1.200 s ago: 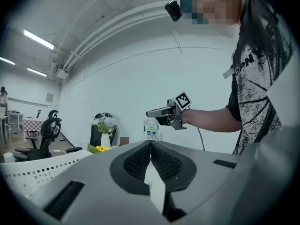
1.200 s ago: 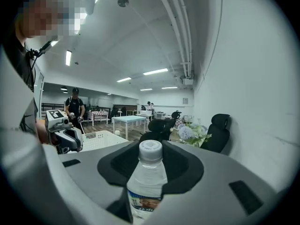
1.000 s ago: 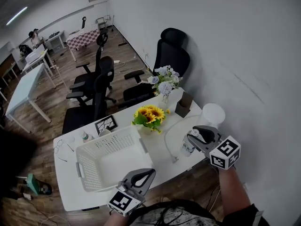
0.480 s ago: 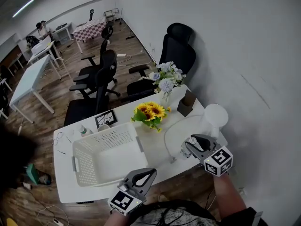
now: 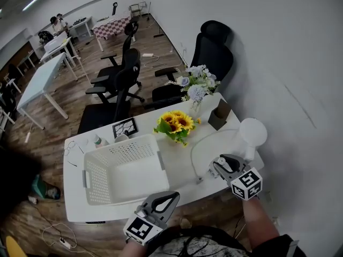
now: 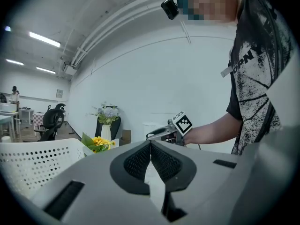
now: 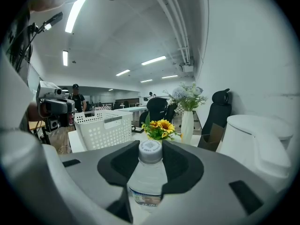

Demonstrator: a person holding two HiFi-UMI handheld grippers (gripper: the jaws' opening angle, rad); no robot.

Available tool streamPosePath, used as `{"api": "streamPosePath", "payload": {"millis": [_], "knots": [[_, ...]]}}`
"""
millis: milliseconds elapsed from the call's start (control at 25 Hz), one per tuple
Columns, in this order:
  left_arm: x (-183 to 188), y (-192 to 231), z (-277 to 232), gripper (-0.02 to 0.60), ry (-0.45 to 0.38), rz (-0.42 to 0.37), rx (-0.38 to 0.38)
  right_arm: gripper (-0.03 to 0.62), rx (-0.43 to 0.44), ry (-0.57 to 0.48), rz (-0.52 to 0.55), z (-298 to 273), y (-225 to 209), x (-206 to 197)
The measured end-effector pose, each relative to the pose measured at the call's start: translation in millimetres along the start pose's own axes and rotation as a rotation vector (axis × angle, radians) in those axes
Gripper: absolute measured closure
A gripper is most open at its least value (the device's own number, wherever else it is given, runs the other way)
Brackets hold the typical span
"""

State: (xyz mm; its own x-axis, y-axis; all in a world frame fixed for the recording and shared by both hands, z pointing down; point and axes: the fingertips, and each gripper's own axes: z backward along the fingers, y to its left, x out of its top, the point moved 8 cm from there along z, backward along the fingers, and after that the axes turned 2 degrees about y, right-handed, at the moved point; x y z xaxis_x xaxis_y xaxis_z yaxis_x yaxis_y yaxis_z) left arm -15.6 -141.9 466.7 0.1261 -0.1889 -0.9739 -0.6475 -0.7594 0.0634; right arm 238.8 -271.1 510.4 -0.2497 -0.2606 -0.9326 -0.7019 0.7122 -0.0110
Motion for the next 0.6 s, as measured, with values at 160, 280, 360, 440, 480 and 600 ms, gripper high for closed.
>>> {"api": "streamPosePath", "payload": {"millis": [160,280,360,440,480,600], "knots": [[-3.4,0.2,-2.3,0.571,0.013,0.004,0.013,0.433,0.007,0.014,-0.008,-7.5,-3.7,-9.7],[-4.2,-0.2,-3.9,0.571,0.021,0.000,0.017,0.433,0.007,0.020,-0.015,-11.2,-5.3,-16.4],[-4.2,-0.7,-5.3,0.571,0.026,-0.009,0.018,0.433,0.007,0.011,-0.018,-12.0,-5.5,-18.3],[-4.4,-0.3,-6.6,0.571,0.030,-0.013,0.020,0.433,0.009,0.001,-0.018,-13.4,-4.8,-18.7],[-4.8,0.1,-7.3,0.571,0.033,-0.015,0.021,0.431,0.011,-0.001,-0.012,-14.3,-3.6,-18.9],[-4.9,0.7,-9.4,0.571,0.037,-0.021,0.019,0.431,0.013,-0.004,0.012,-15.8,0.2,-19.6]]}}
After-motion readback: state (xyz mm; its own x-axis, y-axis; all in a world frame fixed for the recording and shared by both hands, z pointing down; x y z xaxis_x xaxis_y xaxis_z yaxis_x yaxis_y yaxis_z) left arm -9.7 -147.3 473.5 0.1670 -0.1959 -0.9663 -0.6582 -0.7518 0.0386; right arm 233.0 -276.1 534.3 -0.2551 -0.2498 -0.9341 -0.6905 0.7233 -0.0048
